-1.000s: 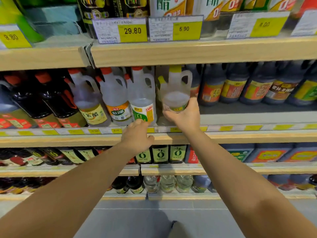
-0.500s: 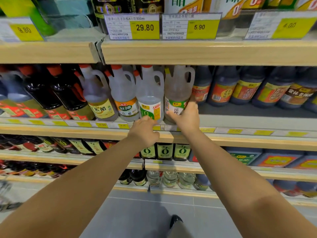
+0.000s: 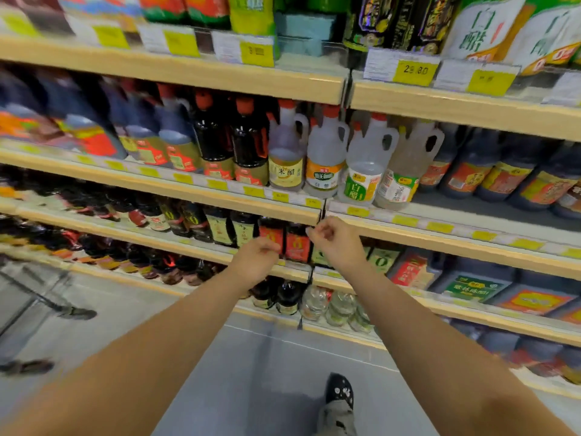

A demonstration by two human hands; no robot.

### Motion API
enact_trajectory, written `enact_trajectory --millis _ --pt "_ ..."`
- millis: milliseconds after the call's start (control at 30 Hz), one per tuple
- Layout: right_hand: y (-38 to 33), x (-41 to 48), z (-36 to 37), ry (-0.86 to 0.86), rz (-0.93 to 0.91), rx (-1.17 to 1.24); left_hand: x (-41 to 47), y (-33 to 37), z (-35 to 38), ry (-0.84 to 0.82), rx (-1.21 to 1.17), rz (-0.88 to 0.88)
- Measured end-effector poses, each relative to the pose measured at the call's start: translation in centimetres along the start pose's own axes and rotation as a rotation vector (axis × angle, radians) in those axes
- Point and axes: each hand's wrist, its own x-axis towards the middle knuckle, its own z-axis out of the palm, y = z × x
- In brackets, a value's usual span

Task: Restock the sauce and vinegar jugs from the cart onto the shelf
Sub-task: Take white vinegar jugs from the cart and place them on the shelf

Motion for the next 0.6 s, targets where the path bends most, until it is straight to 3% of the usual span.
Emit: enact_trajectory --millis 233,467,600 --pt "-10.3 -5.7 16.3 -0.4 -0.068 0.038 -9.7 -11.5 -13.7 0.322 -0.333 -0.208" --pt "-18.3 -10.7 29.4 -0.619 -0.042 0.159 -16.4 -21.8 -22.4 0.769 -0.723 -0.34" --pt "-21.0 -10.7 34.5 -0.749 0.039 0.194 -17.0 -25.0 -25.8 0.902 -0.871 -0.395"
